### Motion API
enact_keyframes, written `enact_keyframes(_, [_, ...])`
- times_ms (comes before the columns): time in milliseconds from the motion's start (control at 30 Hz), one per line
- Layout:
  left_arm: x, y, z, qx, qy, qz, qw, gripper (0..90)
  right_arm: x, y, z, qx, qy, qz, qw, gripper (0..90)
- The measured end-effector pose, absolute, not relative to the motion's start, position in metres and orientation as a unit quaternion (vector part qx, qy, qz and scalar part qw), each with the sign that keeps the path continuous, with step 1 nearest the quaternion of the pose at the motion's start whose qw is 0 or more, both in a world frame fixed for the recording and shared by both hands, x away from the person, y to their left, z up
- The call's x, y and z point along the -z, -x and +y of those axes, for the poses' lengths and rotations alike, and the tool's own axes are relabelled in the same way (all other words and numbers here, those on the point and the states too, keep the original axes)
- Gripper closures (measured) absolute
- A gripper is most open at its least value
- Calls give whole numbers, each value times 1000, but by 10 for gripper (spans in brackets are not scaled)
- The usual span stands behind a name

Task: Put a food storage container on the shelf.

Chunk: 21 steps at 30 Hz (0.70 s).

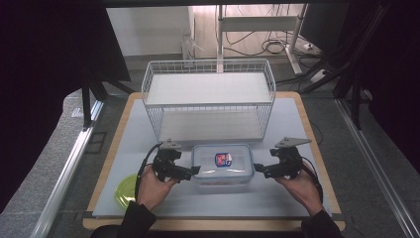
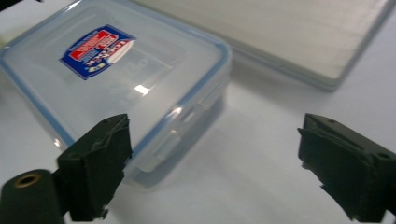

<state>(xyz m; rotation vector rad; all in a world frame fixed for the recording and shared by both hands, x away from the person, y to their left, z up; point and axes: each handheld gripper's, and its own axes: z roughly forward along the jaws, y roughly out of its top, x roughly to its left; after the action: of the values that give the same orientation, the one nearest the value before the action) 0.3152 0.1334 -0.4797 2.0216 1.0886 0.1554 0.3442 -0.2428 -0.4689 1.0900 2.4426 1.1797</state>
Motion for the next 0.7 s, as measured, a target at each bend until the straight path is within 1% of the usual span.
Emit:
enact_keyframes(33, [481, -318, 132, -52, -804, 432, 406, 60, 470, -345, -241, -402, -372, 831, 99, 70])
enact_keyframes(67, [481, -318, 132, -52, -804, 432, 406, 57, 470, -345, -241, -402, -372, 831, 99, 70])
enact_keyframes(100, [483, -322, 128, -38, -805, 434, 402, 53, 471, -347, -236, -401, -371, 833, 81, 46])
enact_keyframes(200, [487, -325, 124, -26, -808, 438, 394, 48, 472, -349, -231, -398, -369, 837, 70, 46])
enact_keyframes(233, [490, -329, 122, -18, -812, 438, 386, 48, 474, -351, -225, -393, -367, 841, 57, 47])
enact_keyframes(267, [490, -329, 122, -18, -812, 438, 386, 48, 474, -351, -225, -393, -367, 841, 57, 47])
enact_keyframes(300, [493, -332, 118, -6, -809, 444, 385, 47, 478, -355, -219, -390, -369, 843, 30, 58])
enact_keyframes(333, [493, -332, 118, -6, -809, 444, 385, 40, 480, -357, -217, -390, -370, 843, 20, 62])
enact_keyframes(433, [498, -339, 115, 27, -806, 442, 392, 31, 487, -365, -212, -392, -371, 841, -28, 80])
enact_keyframes(467, [498, -339, 115, 27, -806, 442, 392, 27, 487, -365, -212, -392, -371, 841, -28, 80])
enact_keyframes(500, [500, -342, 112, 39, -802, 446, 396, 20, 490, -369, -209, -392, -373, 840, -49, 59])
enact_keyframes(567, [502, -344, 109, 51, -803, 442, 396, 3, 491, -373, -208, -393, -377, 836, -56, 64])
enact_keyframes(633, [503, -346, 108, 55, -798, 449, 397, 0, 493, -377, -208, -393, -381, 833, -79, 70])
enact_keyframes(700, [503, -347, 109, 57, -800, 446, 398, 0, 495, -377, -208, -394, -383, 831, -83, 61])
